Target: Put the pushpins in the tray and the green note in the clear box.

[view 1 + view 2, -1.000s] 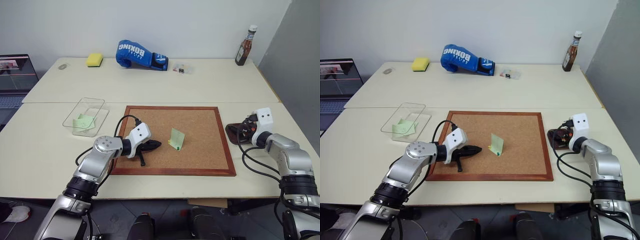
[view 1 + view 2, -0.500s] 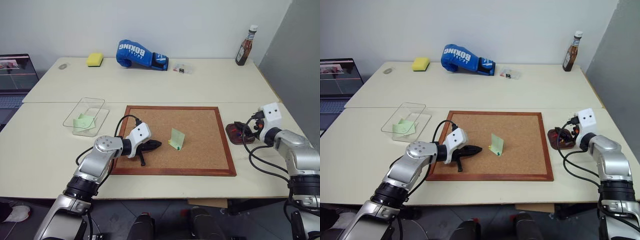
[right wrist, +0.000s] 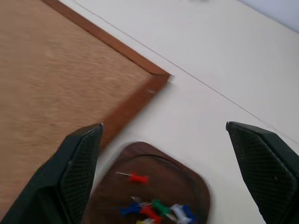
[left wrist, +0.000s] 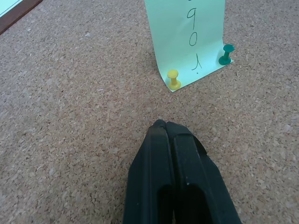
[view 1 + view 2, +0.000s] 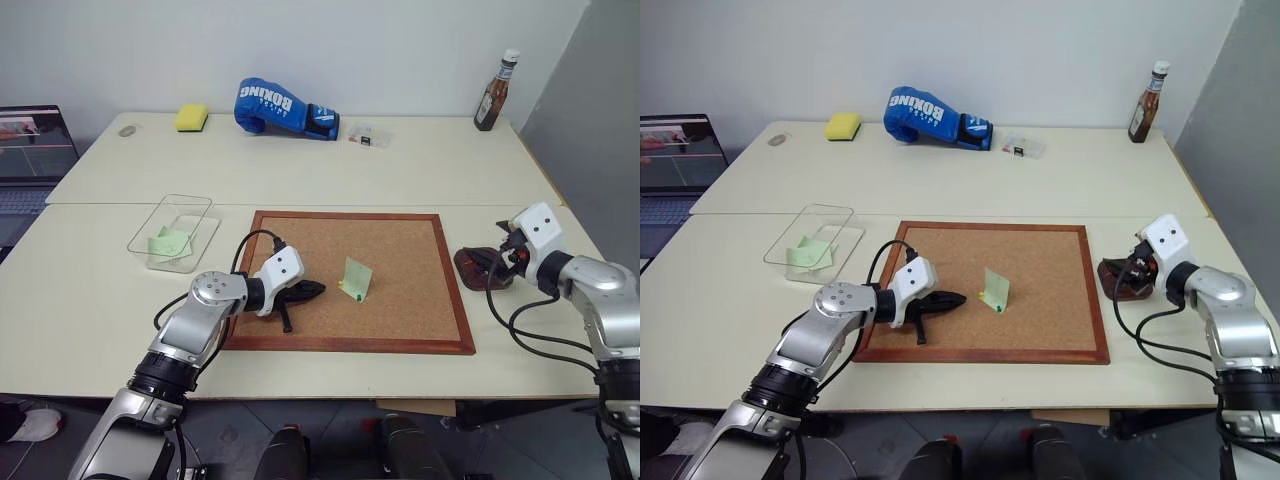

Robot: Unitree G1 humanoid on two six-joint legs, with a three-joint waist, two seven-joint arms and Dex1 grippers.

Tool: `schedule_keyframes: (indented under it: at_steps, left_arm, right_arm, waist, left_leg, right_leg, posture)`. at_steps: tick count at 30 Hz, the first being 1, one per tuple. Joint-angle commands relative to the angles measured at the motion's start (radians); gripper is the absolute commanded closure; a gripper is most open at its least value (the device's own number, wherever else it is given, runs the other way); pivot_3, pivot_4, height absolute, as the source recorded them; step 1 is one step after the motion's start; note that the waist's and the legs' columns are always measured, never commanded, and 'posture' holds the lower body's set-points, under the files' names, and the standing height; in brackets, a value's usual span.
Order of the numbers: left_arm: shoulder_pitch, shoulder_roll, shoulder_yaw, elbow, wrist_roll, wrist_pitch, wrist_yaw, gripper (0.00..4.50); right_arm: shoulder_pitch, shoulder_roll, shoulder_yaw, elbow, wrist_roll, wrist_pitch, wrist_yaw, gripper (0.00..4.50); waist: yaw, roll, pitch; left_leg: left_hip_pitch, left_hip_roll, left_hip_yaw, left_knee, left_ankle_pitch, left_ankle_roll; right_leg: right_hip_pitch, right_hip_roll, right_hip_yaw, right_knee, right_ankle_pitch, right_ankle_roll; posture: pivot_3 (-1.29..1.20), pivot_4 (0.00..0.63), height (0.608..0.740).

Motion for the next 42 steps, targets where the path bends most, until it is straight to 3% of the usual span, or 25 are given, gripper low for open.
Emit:
schedule_keyframes:
  at_steps: [1,7,12,19,41,42]
  left_arm:
    - [0.026,0.011,-0.037,0.081,0.066,0.029,0.015,4.50]
    - [0.025,0.008,-0.040,0.083,0.069,0.025,0.017,4.50]
    - [0.023,0.007,-0.043,0.089,0.072,0.021,0.018,4.50]
    - [0.024,0.009,-0.045,0.086,0.071,0.020,0.018,4.50]
    - [0.025,0.013,-0.049,0.078,0.067,0.034,0.007,4.50]
    - [0.023,0.013,-0.049,0.078,0.067,0.035,0.007,4.50]
  right_arm:
    - [0.051,-0.053,0.011,-0.214,0.151,0.149,0.136,0.04]
    - [0.073,-0.064,0.089,-0.372,0.266,0.299,0.196,0.04]
    - [0.008,0.041,0.189,-0.399,0.265,0.321,0.140,0.04]
    - [-0.070,0.177,0.279,-0.322,0.211,0.260,0.099,0.04]
    - [-0.117,0.297,0.399,0.013,-0.027,-0.066,0.116,0.04]
    - [-0.116,0.299,0.402,0.025,-0.035,-0.079,0.118,0.40]
  waist:
    - [-0.001,0.000,0.000]
    - [-0.001,-0.001,0.000]
    - [-0.001,-0.001,0.000]
    - [0.004,-0.001,0.000]
    - [0.007,0.000,0.000]
    - [0.007,0.000,0.000]
  left_leg:
    - [0.000,0.000,0.000,-0.001,0.000,0.000]
    - [0.000,0.000,0.001,-0.001,0.000,0.000]
    - [0.000,0.000,0.000,-0.001,-0.001,-0.001]
    - [-0.001,0.000,0.000,-0.002,0.000,0.000]
    - [0.001,0.000,0.000,-0.006,0.000,0.000]
    - [0.001,0.000,0.000,-0.006,0.000,0.000]
  right_leg:
    - [0.000,0.000,0.000,0.000,0.000,0.000]
    - [-0.001,-0.001,0.000,-0.002,0.000,0.000]
    - [-0.003,-0.001,-0.001,-0.003,0.000,0.000]
    - [-0.006,-0.001,-0.002,-0.004,0.000,0.000]
    - [-0.002,-0.001,-0.003,-0.002,0.000,0.000]
    - [-0.002,-0.001,-0.003,-0.002,0.000,0.000]
  posture:
    - [0.00,0.150,0.740]
    - [0.00,0.150,0.740]
    - [0.00,0.150,0.740]
    - [0.00,0.150,0.740]
    - [0.00,0.150,0.740]
    - [0.00,0.150,0.740]
